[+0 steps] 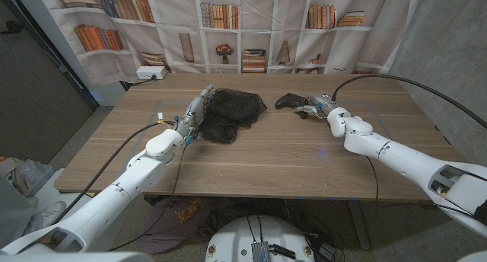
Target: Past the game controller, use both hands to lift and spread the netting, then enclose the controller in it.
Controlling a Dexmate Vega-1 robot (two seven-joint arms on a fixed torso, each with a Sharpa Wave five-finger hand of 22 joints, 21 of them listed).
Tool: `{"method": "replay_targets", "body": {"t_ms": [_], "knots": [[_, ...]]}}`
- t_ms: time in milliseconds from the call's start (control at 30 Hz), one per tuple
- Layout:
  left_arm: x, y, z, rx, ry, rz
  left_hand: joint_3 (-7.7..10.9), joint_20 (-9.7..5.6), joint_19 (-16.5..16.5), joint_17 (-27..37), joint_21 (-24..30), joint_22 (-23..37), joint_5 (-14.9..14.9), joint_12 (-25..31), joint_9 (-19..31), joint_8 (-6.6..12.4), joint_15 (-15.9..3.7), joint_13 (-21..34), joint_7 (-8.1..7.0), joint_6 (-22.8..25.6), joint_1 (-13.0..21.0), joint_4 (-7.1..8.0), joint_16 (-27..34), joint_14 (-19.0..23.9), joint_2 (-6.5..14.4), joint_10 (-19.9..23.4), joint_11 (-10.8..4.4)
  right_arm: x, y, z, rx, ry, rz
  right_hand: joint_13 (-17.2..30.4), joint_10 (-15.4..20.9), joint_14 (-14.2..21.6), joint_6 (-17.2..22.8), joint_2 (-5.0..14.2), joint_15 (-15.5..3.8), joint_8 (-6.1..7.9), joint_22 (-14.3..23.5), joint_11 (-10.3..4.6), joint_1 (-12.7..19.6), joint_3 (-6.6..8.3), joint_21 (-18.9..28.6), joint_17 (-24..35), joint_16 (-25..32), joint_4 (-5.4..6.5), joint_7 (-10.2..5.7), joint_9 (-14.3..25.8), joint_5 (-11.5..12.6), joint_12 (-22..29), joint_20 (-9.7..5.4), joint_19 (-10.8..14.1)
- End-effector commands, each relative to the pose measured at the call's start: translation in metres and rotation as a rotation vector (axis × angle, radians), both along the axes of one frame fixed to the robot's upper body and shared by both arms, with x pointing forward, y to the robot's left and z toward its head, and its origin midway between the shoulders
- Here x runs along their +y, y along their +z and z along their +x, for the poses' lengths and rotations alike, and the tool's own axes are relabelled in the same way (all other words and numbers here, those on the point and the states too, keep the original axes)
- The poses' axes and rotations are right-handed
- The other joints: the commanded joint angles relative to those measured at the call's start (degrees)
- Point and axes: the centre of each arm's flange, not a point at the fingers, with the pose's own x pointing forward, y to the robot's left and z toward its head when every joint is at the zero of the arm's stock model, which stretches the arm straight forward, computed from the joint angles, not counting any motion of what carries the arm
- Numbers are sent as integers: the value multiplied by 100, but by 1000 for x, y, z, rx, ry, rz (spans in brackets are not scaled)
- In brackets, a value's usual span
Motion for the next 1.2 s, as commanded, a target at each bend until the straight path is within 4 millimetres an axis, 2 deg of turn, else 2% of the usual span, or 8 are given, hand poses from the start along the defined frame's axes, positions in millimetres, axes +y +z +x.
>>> {"method": "replay_targets", "body": {"t_ms": [33, 400, 600, 700, 800, 967, 1100, 1200], "knots": [[0, -2, 1, 5, -4, -4, 0, -11, -16, 22, 19, 19, -9, 23, 21, 2, 13, 16, -20, -6, 49, -35, 15, -290, 0, 47, 19, 3, -1, 2, 8, -19, -31, 15, 69, 107, 40, 41, -32, 30, 24, -38, 58, 32, 54, 35, 53, -29, 252, 13, 41, 53, -6, 26], [0, -7, -2, 8, -1, -11, -4, -11, -16, 22, 19, 20, -10, 26, 21, -1, 17, 18, -22, -6, 52, -38, 16, -288, 4, 68, 6, 6, -3, 5, 28, -23, -48, 57, 210, 121, 66, 317, -38, 25, 50, -137, 349, 220, 77, 107, 73, -115, 215, 29, 17, 125, -23, 3], [-1, -9, -3, 12, 0, -14, -6, -14, -14, 23, 20, 20, -11, 31, 22, -2, 18, 18, -21, -6, 54, -39, 18, -284, 6, 85, 12, 6, -4, 5, 10, -22, -45, 161, 687, 414, 262, 682, -259, 98, 103, -368, 947, 567, 181, 217, 201, -297, -17, 76, 124, 364, -120, 65], [-2, -9, -3, 13, -2, -13, -7, -18, -12, 23, 21, 20, -11, 31, 22, 0, 15, 19, -20, 0, 55, -40, 19, -282, 8, 87, 9, 4, -6, 3, -8, -21, -34, 239, 911, 653, 477, 738, -398, 198, 130, -476, 1161, 684, 280, 256, 284, -338, -179, 120, 227, 493, -165, 192], [-4, -9, -3, 13, -4, -12, -8, -17, -12, 23, 21, 20, -11, 32, 22, -2, 18, 19, -21, -2, 56, -41, 20, -281, 9, 95, 14, 2, -6, 2, -12, -15, -9, 323, 1210, 1052, 693, 726, -677, 315, 153, -639, 1216, 708, 450, 318, 444, -291, -359, 190, 307, 651, -374, 483], [-6, -10, -2, 15, -7, -12, -9, -18, -10, 23, 21, 20, -11, 30, 22, -2, 15, 20, -25, -2, 57, -42, 20, -280, 11, 93, 18, -1, -6, -1, -46, -12, 35, 493, 1776, 1938, 1211, 875, -1270, 594, 281, -1043, 1658, 786, 892, 654, 983, -349, -804, 365, 361, 945, -935, 1096], [-7, -10, -1, 16, -10, -10, -10, -19, -10, 23, 21, 20, -11, 27, 22, -3, 19, 20, -20, -4, 58, -43, 21, -277, 13, 90, 1, -3, -5, -7, -95, 3, 78, 687, 2456, 2575, 1608, 1118, -1339, 809, 593, -1263, 2304, 971, 1450, 999, 1307, -365, -1048, 525, 403, 1275, -1496, 1473], [-8, -10, -1, 16, -11, -11, -11, -18, -10, 24, 21, 20, -12, 30, 22, -3, 18, 21, -18, -3, 58, -43, 19, -283, 14, 100, 9, -4, -1, -11, -127, 21, 96, 798, 2621, 2844, 1647, 1258, -1344, 843, 757, -1359, 2646, 1085, 1732, 1171, 1421, -362, -1157, 597, 402, 1368, -1729, 1566]]}}
